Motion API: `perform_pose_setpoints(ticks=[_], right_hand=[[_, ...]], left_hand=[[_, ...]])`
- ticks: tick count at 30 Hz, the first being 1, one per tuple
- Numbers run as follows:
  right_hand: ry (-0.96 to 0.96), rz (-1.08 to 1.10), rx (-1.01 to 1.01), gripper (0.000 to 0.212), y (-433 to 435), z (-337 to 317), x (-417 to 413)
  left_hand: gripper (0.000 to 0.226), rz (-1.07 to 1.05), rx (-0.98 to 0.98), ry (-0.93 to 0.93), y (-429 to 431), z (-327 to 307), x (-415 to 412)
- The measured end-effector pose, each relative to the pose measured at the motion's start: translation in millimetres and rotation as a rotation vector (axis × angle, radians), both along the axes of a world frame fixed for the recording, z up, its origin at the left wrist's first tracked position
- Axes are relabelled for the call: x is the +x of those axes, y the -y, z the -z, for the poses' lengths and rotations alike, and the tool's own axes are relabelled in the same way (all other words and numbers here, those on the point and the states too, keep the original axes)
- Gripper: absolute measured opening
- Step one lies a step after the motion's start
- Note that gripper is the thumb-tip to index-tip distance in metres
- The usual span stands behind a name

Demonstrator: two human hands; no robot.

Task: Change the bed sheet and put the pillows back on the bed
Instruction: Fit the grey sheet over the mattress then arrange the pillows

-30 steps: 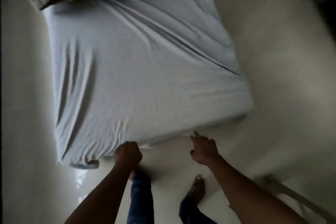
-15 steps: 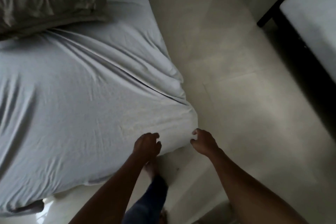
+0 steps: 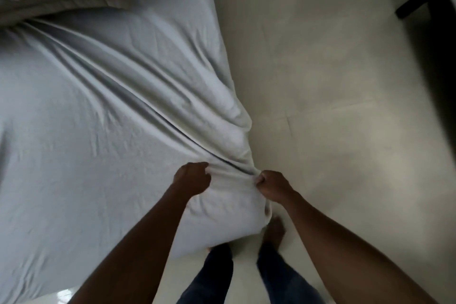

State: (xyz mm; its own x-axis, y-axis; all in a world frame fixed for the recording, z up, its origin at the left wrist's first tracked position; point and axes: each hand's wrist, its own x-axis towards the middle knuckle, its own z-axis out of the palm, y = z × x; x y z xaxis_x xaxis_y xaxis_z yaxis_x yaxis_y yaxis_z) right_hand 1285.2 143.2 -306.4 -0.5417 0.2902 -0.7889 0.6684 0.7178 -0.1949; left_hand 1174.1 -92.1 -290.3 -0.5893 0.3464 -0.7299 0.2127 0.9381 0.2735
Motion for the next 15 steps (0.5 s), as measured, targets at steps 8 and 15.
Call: perform_pose_setpoints(ticks=[8, 15], right_hand=[[-0.126, 0.158, -0.118, 0.058, -74.3, 71.6, -141.2], [-0.125, -0.132, -0.289, 0.032, -80.8, 124.7, -203.9]], left_hand=[[0.077, -0.135, -0.013, 0.309, -26.3, 26.7, -20.7], [0.090, -0.317, -0.047, 0.217, -39.8, 38.4, 30.5]])
